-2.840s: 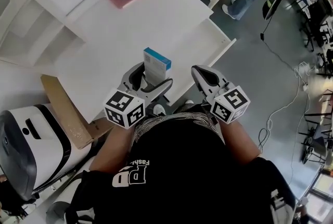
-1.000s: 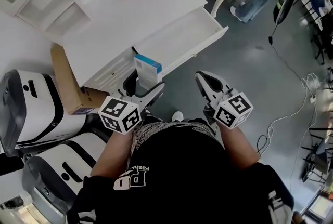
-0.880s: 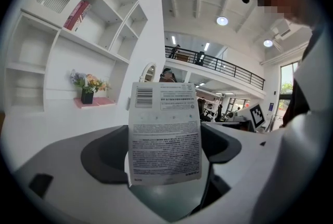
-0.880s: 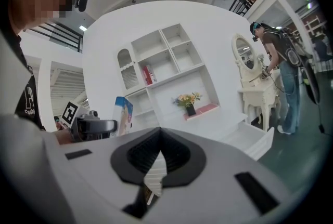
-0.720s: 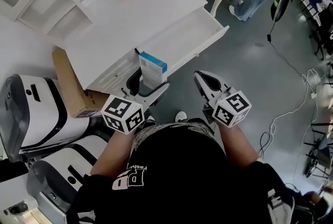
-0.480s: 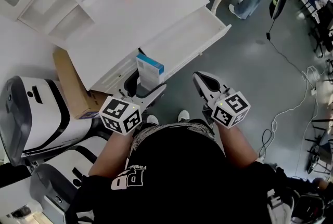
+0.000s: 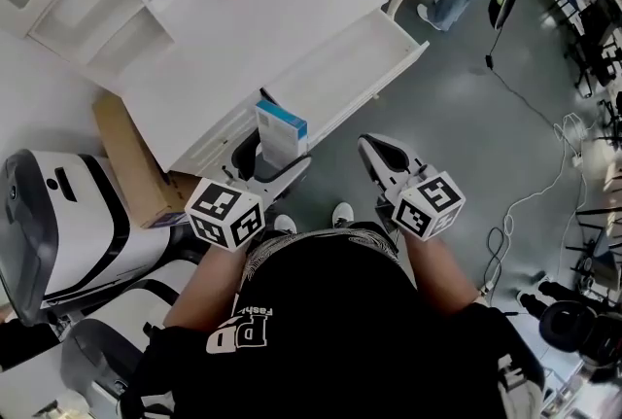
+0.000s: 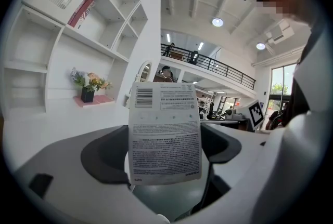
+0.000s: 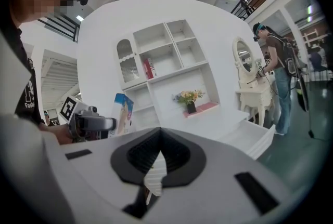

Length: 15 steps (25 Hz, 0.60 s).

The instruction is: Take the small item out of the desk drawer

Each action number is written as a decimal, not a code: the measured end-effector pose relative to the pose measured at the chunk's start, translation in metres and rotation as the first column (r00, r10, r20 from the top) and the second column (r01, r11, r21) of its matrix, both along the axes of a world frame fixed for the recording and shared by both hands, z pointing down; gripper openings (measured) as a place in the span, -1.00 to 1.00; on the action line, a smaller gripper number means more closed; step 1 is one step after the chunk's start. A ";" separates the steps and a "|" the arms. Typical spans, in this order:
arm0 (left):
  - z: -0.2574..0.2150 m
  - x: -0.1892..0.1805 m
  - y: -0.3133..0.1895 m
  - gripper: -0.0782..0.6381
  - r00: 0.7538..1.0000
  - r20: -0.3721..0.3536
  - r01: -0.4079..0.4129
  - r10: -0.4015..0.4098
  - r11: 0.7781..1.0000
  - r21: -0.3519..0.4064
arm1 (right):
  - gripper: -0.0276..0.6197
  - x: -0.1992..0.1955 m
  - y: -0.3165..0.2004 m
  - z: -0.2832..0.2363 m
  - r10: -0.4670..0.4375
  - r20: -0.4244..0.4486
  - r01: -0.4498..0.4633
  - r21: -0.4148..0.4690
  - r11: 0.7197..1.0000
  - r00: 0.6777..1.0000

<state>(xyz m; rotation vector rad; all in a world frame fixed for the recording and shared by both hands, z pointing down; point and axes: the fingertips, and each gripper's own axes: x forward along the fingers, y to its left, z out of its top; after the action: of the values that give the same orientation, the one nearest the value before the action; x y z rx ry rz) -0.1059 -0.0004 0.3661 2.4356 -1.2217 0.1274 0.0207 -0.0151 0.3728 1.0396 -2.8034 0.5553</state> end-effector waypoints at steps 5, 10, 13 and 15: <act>-0.001 -0.008 0.001 0.42 1.000 -0.005 -0.008 0.008 1.000 0.006 | -0.90 -0.008 0.004 0.002 0.007 -0.012 -0.007 -0.004 1.000 1.000; 0.001 -0.012 0.005 0.42 1.000 0.000 -0.014 0.014 1.000 0.008 | -0.90 -0.015 0.006 0.001 0.005 -0.014 -0.005 0.002 1.000 1.000; 0.001 -0.013 0.005 0.42 1.000 -0.004 -0.015 0.015 1.000 0.007 | -0.90 -0.017 0.007 0.001 0.005 -0.019 -0.005 0.004 1.000 1.000; 0.000 -0.013 0.005 0.42 1.000 -0.007 -0.017 0.017 1.000 0.008 | -0.90 -0.017 0.006 0.001 0.006 -0.024 -0.006 0.003 1.000 1.000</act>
<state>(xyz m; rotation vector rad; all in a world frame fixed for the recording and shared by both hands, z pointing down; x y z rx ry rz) -0.1190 0.0044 0.3664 2.4515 -1.2008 0.1188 0.0038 -0.0087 0.3736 1.0480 -2.7818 0.5361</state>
